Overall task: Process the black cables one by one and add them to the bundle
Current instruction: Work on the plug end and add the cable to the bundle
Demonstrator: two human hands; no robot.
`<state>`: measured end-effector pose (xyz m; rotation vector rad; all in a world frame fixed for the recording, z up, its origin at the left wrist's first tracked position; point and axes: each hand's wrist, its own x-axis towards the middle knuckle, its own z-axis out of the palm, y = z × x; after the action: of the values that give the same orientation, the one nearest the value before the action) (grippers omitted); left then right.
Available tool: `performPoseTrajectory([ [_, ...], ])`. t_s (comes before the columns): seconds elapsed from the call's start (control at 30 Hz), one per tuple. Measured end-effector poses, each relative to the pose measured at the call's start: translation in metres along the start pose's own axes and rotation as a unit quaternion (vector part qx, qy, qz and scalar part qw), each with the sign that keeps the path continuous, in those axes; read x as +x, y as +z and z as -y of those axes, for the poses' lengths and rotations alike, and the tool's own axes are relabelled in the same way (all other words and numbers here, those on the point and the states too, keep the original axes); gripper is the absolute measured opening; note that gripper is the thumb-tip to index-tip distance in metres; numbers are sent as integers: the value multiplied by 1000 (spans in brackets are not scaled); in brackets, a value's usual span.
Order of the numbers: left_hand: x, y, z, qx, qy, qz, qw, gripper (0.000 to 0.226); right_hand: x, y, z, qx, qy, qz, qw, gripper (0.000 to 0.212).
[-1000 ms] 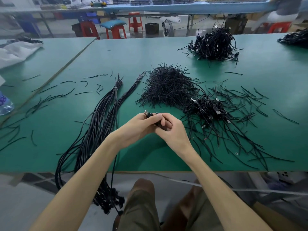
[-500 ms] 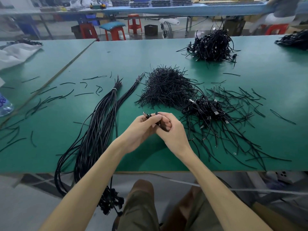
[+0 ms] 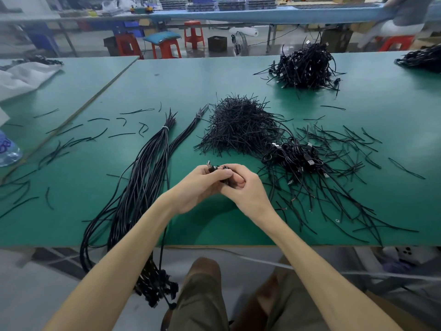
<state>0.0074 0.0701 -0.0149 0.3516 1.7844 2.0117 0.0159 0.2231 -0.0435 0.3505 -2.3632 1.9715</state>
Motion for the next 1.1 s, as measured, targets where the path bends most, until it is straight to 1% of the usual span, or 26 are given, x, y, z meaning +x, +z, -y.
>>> performPoseTrajectory([
  [0.07,-1,-2,2,-14,6,6,1000,29,-1,1,0,-2,-9,-16,1000,33],
  [0.17,0,2,8,-27,25,-7,999,28,-2,2,1,-7,-30,-49,998,28],
  [0.3,4,12,14,-45,54,-50,996,23,-2,2,1,-16,-36,-83,996,29],
  [0.37,4,13,15,-57,61,-77,993,20,-2,2,0,-47,-53,-102,992,28],
  [0.43,4,13,15,-37,61,-103,992,18,-1,1,-1,-76,-62,-107,989,29],
  [0.53,1,8,17,25,46,-137,989,18,1,2,-3,-117,-55,-77,989,30],
  [0.7,-4,-2,15,97,26,-180,978,16,1,5,-8,-198,-68,-45,977,41],
  [0.87,-13,-18,8,91,11,-193,977,25,0,6,-9,-247,-68,1,967,45],
  [0.97,-18,-23,7,105,-7,-182,978,25,0,6,-8,-280,-68,25,957,47],
  [1.1,-19,-25,9,116,-9,-175,978,23,-3,6,-6,-297,-73,42,951,47],
])
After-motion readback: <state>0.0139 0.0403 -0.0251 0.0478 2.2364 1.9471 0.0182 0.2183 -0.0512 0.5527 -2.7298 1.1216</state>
